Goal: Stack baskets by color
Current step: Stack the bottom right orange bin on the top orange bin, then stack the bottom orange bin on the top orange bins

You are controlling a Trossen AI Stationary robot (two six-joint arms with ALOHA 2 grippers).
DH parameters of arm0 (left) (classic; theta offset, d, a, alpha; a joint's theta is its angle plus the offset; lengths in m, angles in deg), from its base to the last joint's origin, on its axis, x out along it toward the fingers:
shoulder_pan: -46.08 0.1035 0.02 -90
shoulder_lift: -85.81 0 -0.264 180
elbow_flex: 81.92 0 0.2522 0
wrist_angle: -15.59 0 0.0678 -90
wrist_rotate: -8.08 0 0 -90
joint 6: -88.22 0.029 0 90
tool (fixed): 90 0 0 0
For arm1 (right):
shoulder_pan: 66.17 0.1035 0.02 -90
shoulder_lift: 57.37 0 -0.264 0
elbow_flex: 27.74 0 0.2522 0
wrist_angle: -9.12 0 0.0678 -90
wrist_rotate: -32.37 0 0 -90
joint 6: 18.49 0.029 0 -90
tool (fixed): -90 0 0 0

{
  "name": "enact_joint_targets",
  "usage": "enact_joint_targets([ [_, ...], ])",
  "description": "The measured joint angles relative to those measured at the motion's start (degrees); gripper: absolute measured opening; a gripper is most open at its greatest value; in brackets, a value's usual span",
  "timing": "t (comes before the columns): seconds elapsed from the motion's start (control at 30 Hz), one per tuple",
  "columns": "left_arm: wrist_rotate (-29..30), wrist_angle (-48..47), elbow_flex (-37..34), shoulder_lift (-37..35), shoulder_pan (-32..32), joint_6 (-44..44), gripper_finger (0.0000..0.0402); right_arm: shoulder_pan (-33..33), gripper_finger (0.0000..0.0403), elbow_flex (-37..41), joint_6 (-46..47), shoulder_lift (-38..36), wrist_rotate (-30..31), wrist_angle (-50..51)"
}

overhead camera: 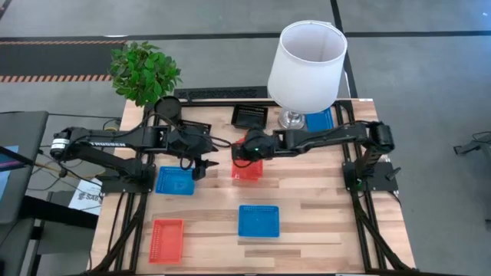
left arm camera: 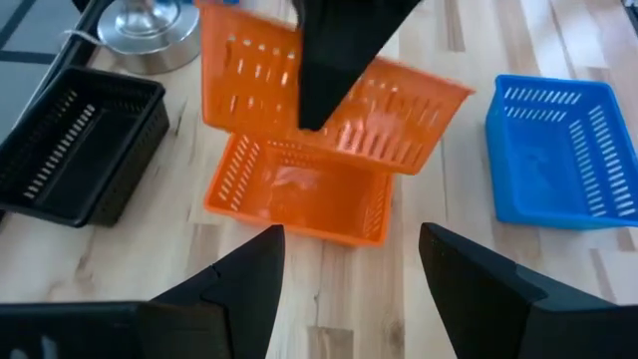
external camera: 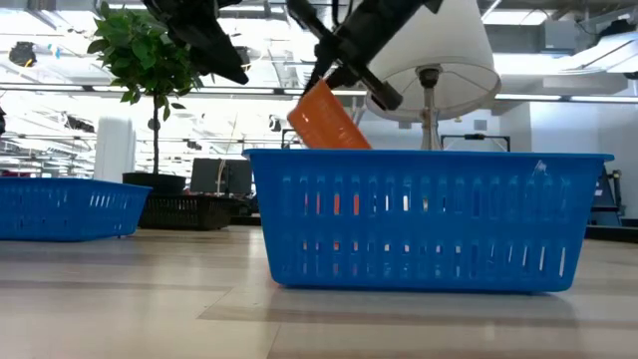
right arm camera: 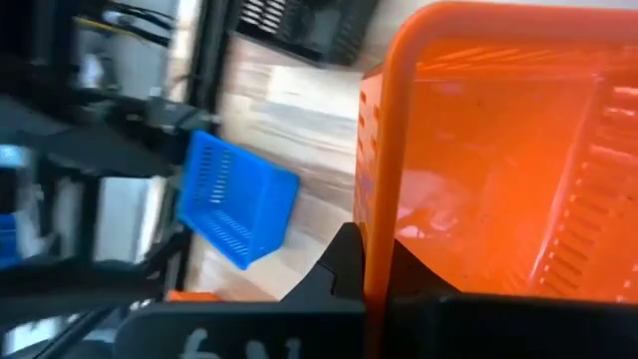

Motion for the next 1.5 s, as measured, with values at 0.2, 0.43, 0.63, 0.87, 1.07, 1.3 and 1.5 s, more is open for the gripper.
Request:
enact_joint_targets([
  [0.2, -1.0, 0.0, 0.0, 0.0, 0.0, 0.9, 0.0221, -0.4, 0.0003, -4.9, 2.3, 2.9, -0.2, 9.1],
  [0.43, -2.1, 0.0, 0.0, 0.0, 0.0, 1.0, 0.0221, -1.2, 0.0007, -5.1, 6.6, 4.4, -2.6, 9.0],
  [0.63, -1.8, 0.2, 0.0, 0.0, 0.0, 1.6, 0.0221, -1.2, 0.0005, -5.0, 7.8, 5.8, -2.9, 10.0],
  [0.87, -1.8, -0.8, 0.0, 0.0, 0.0, 3.2, 0.0221, -1.2, 0.0031, -5.0, 6.3, 5.6, -2.5, 9.3],
  [1.07, -1.7, -0.9, 0.0, 0.0, 0.0, 3.8, 0.0221, -0.9, 0.007, -5.0, 6.4, 5.5, -2.5, 10.0],
  [1.3, -1.5, -0.9, 0.0, 0.0, 0.0, 4.2, 0.0221, -0.9, 0.0119, -5.0, 6.5, 5.5, -2.5, 11.8],
  [1.5, -1.5, -0.9, 0.0, 0.1, 0.0, 2.7, 0.0221, -0.9, 0.0174, -4.9, 2.5, 3.7, -4.5, 13.8],
])
